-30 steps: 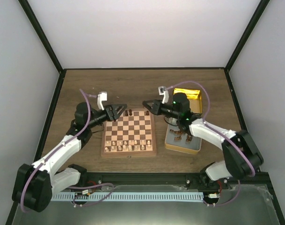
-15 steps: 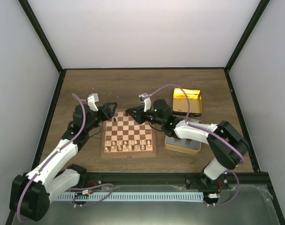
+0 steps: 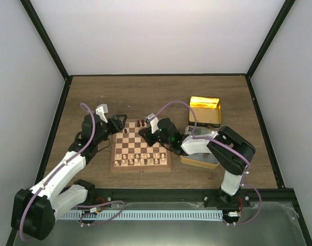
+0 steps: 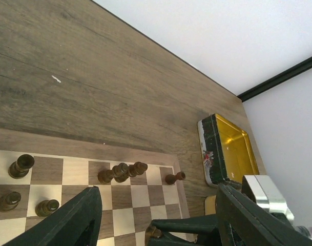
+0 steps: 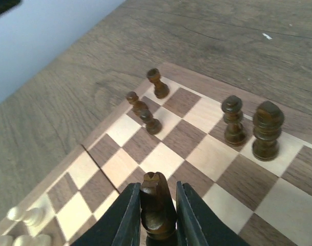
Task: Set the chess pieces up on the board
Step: Place the chess piece on the chessboard, then pick up the chess piece from the storage box.
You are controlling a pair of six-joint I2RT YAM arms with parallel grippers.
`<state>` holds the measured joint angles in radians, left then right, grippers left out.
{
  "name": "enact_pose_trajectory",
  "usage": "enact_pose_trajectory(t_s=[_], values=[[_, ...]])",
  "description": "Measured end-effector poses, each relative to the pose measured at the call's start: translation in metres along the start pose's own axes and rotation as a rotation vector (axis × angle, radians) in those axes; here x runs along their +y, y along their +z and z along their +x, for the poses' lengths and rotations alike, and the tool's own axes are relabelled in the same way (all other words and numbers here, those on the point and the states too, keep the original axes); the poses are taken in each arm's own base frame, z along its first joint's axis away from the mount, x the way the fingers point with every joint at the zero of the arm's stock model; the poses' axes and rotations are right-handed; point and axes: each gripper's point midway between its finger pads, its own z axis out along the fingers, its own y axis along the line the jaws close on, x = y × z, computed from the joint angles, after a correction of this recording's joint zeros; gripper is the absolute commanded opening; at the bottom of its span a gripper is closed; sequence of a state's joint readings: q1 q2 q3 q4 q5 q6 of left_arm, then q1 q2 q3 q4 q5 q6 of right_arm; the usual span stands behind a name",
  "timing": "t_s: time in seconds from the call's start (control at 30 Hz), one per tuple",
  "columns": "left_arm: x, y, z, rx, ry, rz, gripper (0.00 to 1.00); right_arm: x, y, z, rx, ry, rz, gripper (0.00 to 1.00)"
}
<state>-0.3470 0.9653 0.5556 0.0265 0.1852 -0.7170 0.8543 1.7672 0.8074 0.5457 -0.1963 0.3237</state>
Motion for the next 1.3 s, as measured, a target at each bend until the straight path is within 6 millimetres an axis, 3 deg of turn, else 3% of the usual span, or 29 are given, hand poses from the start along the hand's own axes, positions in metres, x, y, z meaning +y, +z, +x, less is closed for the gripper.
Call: enact_pose_trajectory(t_s=[0.3, 0.57, 0.83, 1.13, 1.3], values=[[0.004, 0.003, 0.003, 0.015, -0.004, -0.013, 0.63, -0.020, 0.009, 0.033, 0.090, -0.009, 0.069, 0.22], [0.007, 0.004, 0.003, 0.014, -0.007, -0.020, 0.63, -0.025, 0.011, 0.041, 0.132, -0.001, 0.097, 0.27], [0.012, 0.000, -0.002, -0.010, -0.009, -0.047, 0.63, -0.017, 0.005, 0.014, 0.166, 0.065, 0.125, 0.44], [0.017, -0.015, -0.020, -0.106, -0.001, -0.106, 0.64, -0.007, 0.014, -0.002, 0.234, 0.109, 0.129, 0.48], [0.022, -0.016, -0.020, -0.113, -0.003, -0.130, 0.64, -0.010, 0.025, 0.005, 0.297, 0.117, 0.155, 0.48]])
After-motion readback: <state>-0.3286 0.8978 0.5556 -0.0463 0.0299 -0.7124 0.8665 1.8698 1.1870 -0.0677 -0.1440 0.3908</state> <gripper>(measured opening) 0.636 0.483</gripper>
